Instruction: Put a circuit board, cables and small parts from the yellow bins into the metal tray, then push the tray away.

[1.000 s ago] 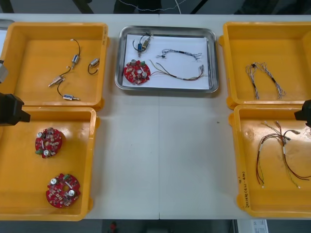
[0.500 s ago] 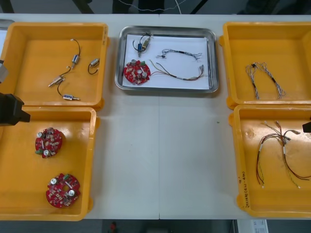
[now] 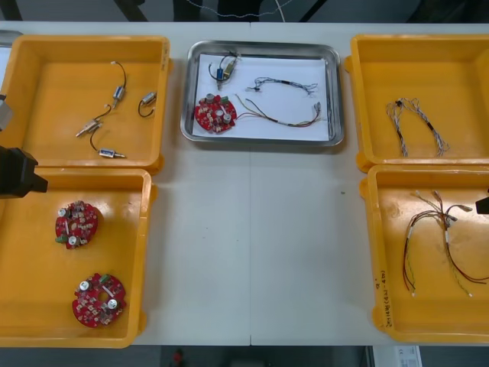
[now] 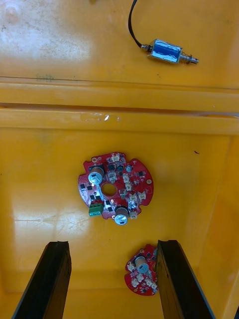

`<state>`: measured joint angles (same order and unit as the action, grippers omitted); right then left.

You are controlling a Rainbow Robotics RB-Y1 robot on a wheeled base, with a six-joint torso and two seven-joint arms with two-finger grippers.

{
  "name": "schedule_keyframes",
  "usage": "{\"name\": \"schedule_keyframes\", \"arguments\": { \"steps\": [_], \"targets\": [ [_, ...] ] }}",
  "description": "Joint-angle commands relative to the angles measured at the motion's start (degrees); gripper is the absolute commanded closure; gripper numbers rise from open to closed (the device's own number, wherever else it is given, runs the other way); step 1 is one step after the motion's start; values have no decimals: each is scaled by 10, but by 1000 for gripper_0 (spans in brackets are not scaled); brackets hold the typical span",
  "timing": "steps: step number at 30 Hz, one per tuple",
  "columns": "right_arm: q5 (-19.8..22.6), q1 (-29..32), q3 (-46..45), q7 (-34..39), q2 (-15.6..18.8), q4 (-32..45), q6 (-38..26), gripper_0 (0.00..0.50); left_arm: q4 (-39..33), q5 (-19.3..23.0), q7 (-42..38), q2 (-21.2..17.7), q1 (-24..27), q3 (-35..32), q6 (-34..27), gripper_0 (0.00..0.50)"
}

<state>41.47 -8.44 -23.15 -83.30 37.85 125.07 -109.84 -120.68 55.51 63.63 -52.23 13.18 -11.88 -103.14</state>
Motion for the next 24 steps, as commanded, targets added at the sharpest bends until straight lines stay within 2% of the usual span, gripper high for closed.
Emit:
{"name": "schedule_keyframes", "arguments": {
  "steps": [1,24],
  "targets": [
    [5,10,-17,9,19,5,-2,0,-17,-1,35,-27,-10,-17,5,0],
    [5,10,-17,9,19,5,-2,0,-17,-1,35,-27,-10,-17,5,0]
  ]
}}
